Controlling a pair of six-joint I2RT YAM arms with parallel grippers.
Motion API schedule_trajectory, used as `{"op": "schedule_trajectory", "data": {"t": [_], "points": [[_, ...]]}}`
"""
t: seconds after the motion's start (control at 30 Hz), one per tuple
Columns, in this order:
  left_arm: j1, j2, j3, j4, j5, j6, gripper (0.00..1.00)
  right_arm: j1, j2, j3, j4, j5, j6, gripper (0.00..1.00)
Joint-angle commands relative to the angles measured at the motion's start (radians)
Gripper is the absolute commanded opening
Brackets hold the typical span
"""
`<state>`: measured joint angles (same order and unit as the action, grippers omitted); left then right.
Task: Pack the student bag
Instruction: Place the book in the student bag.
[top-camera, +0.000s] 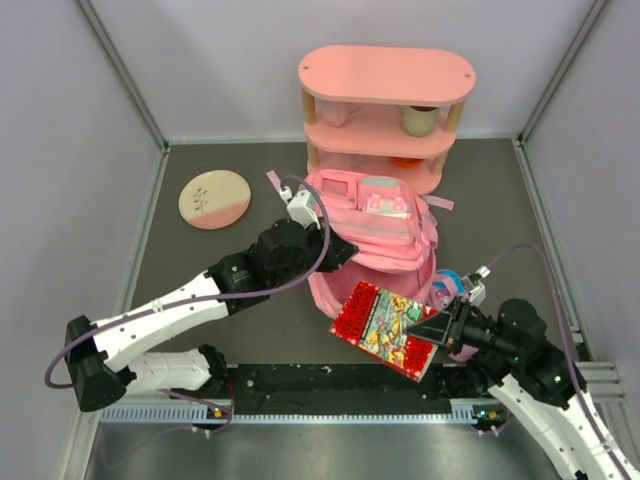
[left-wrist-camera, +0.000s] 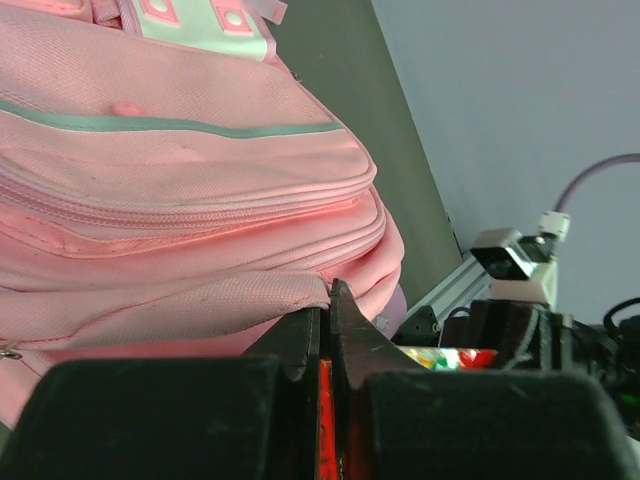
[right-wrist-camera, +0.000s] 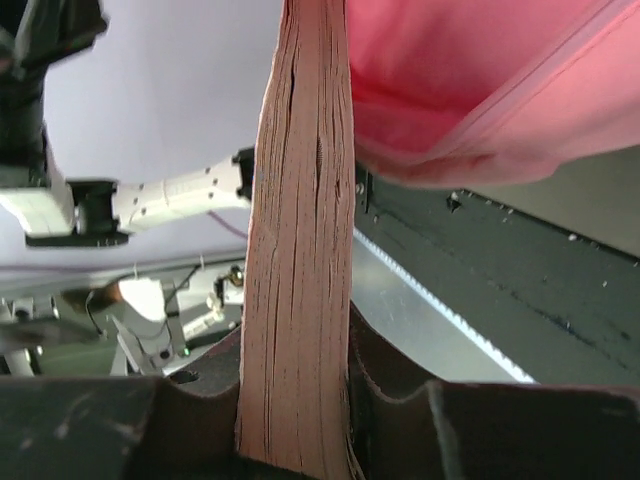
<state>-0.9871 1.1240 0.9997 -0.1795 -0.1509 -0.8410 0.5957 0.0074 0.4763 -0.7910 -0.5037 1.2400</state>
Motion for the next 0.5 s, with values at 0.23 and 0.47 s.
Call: {"op": "schedule_trajectory", "data": {"t": [0.23, 0.47], "points": [[-0.094, -0.053, 0.028, 0.219, 0.013, -0.029, 0.0, 0.009, -0.103, -0.172, 0.413, 0.396, 0.255, 0.0], [-0.122, -0.066, -0.015, 0.255, 0.004, -0.059, 0.0, 0.007, -0.098, -0.244, 0.502, 0.585, 0.299, 0.0]]}}
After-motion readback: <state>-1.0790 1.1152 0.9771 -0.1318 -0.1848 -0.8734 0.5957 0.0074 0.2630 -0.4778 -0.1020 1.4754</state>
